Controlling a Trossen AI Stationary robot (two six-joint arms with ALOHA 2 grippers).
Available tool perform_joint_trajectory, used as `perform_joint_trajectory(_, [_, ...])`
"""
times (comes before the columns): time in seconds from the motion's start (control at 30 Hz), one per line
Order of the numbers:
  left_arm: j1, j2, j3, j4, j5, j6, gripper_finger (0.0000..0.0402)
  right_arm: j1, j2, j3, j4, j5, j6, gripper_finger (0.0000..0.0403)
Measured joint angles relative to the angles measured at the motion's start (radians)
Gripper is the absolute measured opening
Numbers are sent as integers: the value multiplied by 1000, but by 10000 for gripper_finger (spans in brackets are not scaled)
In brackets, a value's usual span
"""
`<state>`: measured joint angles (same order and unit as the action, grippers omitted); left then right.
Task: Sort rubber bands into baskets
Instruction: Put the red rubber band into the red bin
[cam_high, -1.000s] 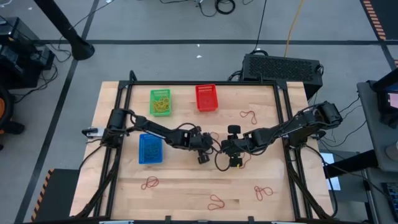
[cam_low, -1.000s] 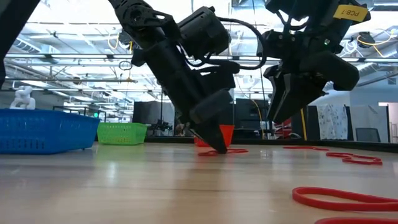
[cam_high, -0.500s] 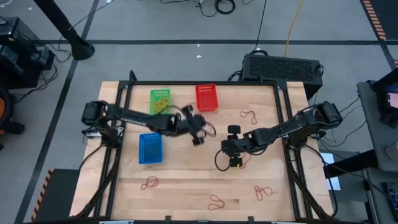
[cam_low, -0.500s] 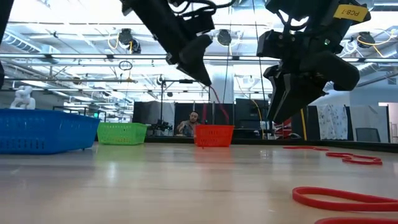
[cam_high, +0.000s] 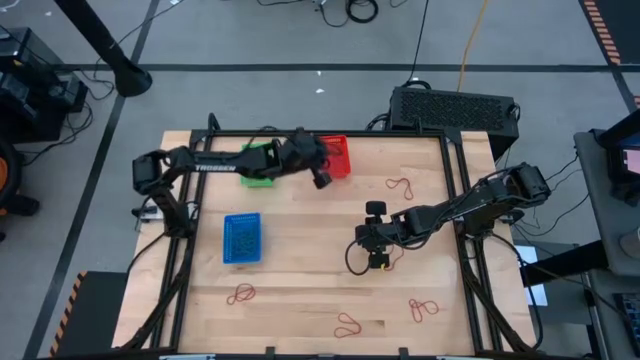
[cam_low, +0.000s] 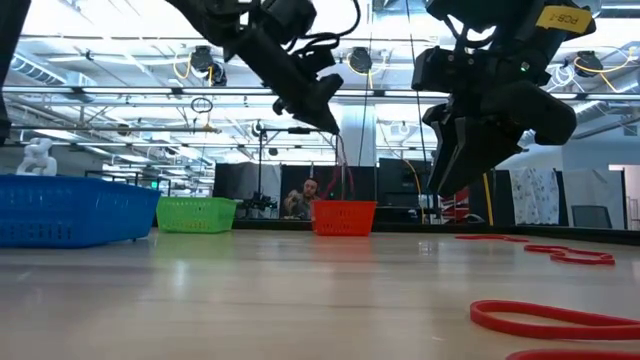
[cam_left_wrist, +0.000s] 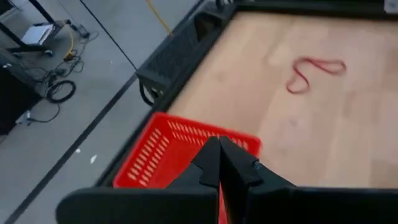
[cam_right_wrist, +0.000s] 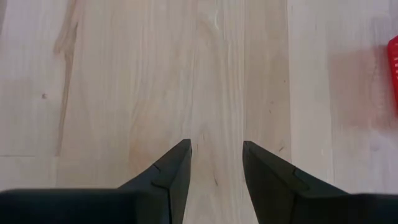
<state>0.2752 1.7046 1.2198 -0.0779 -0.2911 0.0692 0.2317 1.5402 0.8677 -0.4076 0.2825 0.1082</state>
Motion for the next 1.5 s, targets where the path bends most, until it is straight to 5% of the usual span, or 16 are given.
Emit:
perform_joint_trajectory(0.4, [125, 0, 1, 103, 119, -11, 2, 0, 0, 0, 0, 0, -15, 137])
perform_joint_trajectory(1.2, [141, 117, 3, 87, 167, -91, 2, 0, 0, 0, 22, 0, -22, 137])
perform_joint_trajectory(1.5, [142, 129, 3, 96, 160, -114, 62, 0, 0, 0, 22, 0, -19, 137])
